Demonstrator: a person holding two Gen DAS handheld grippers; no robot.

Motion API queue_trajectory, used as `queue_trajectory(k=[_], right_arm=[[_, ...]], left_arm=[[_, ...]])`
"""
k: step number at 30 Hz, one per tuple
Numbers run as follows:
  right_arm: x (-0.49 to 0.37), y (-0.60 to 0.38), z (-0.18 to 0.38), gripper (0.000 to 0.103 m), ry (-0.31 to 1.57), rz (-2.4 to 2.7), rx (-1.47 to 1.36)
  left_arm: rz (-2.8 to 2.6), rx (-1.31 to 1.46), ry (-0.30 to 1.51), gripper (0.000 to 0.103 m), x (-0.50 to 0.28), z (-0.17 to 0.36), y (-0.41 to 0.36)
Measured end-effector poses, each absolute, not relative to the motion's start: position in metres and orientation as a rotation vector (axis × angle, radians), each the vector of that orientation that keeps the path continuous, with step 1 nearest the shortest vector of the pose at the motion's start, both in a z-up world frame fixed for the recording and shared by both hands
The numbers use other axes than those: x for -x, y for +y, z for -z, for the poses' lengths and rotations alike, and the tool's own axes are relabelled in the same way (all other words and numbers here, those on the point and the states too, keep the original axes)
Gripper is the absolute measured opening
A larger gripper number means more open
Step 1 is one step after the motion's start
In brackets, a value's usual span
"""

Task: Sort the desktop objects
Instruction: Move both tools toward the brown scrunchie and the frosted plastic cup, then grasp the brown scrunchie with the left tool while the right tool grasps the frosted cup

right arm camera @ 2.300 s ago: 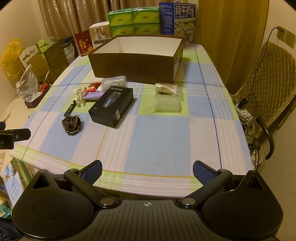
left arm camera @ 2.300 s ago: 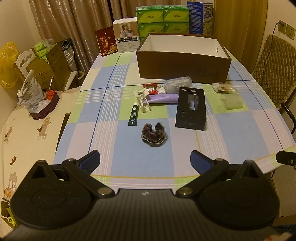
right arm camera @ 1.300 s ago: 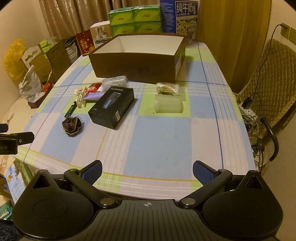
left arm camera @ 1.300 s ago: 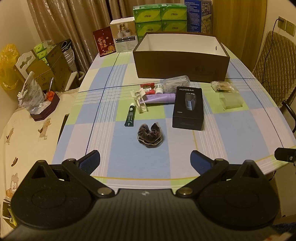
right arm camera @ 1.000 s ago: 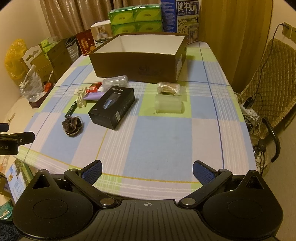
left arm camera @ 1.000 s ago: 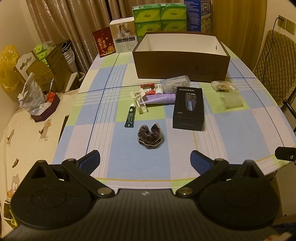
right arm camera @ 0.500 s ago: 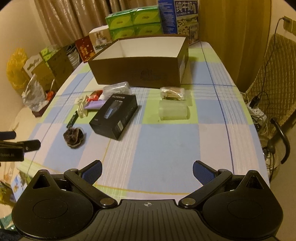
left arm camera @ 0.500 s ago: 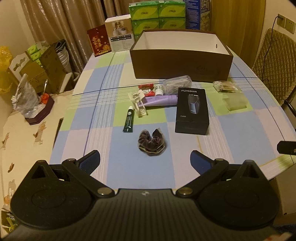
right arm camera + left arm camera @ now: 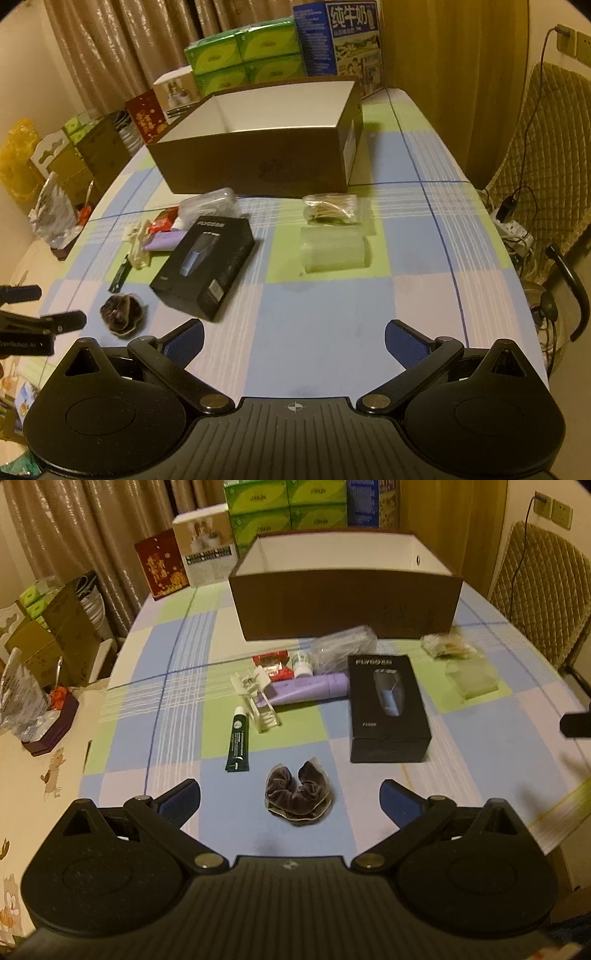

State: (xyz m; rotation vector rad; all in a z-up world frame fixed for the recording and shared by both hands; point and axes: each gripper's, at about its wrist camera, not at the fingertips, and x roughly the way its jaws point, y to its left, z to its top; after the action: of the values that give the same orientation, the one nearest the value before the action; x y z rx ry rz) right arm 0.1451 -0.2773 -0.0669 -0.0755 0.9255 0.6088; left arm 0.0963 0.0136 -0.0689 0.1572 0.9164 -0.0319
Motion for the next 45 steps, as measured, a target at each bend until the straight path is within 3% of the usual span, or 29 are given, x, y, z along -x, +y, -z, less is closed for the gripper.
queue_trajectory(k=[8,15,20,26,31,34,40,43,45], right_arm=[[-0.167,-0.27,0.086,0.101,0.953,-0.583,0.075],[-0.183,-0.263,0.101,0.101,0.986,-0.551,0.083],[-0.194,-0.258,0.109,0.101,1.001,-0.535,0.085],[-0.204,-0.251,0.114,0.101,1.006,-0.53,0.088],[-0.21,-0.245,0.116,0.101,1.006,-0.535,0.089],[-0.214,-0.24,0.118,0.101,1.0,-0.544,0.093],[-0.222,-0.23,0.122,0.101,0.97,-0.567,0.123],[-0.23,-0.225,0.125,0.09,0.95,-0.57,0.129],[-0.238,-0.222,0.128,0.088,0.944,-0.569,0.129]], left_arm=[[0.078,-0.175,0.977,0.093,-0.118,0.107,0.019],[0.116,-0.174,1.009,0.077,-0.135,0.124,0.025],[0.134,-0.188,1.03,0.074,-0.146,0.132,0.025],[0.16,-0.172,1.058,0.056,-0.155,0.141,0.027],[0.206,-0.166,1.054,0.034,-0.156,0.143,0.027],[0.223,-0.182,1.035,0.028,-0.155,0.14,0.027],[0.187,-0.162,1.017,0.024,-0.161,0.13,0.04],[0.144,-0.135,1.002,0.024,-0.166,0.122,0.049],[0.131,-0.128,0.995,0.024,-0.17,0.117,0.054]])
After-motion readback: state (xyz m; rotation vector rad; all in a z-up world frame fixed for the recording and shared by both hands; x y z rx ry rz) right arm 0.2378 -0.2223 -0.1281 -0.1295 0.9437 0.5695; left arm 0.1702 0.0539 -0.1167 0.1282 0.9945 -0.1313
